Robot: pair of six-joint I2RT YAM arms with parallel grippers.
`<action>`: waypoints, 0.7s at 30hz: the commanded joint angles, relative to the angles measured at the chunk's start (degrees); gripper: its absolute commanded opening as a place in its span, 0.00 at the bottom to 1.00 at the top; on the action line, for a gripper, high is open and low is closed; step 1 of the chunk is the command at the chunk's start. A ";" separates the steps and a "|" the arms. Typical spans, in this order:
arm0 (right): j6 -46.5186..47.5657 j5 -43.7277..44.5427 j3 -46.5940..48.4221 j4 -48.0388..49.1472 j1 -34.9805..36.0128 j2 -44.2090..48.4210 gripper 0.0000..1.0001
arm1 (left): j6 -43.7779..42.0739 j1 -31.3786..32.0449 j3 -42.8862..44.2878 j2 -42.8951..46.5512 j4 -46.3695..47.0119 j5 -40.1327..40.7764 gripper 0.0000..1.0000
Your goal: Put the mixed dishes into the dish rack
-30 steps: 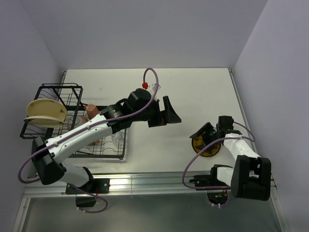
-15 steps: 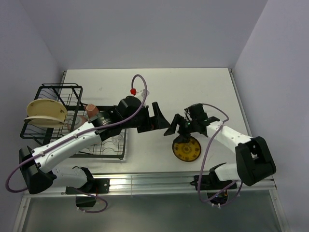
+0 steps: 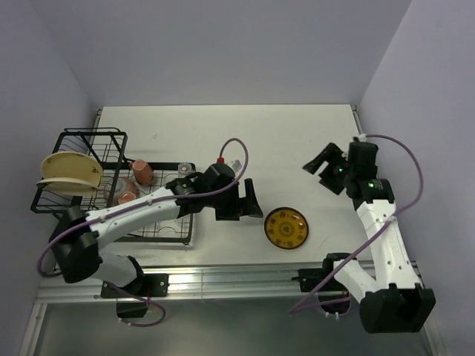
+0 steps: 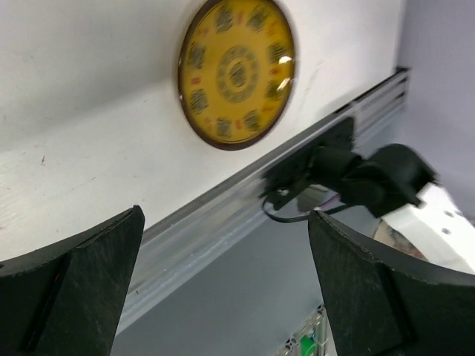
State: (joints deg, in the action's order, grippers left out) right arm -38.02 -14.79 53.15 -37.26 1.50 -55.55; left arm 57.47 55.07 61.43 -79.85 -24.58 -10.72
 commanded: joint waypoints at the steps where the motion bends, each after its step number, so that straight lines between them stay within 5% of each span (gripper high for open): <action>1: 4.62 1.95 1.69 -9.04 -5.98 3.60 0.84 | -0.96 0.83 0.18 -5.91 4.19 -3.69 0.98; 7: 1.02 -7.71 -4.54 -7.13 -5.89 8.35 0.83 | 0.09 1.18 6.41 -20.15 3.75 -4.13 0.96; 21: 0.93 -10.70 -5.42 -7.83 -5.72 9.85 0.83 | 3.87 2.15 9.94 -38.00 14.82 -12.13 0.62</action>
State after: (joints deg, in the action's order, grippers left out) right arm -36.95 -24.27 47.53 -45.43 -4.43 -46.46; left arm 60.38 56.49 71.40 -114.54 -12.14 -22.26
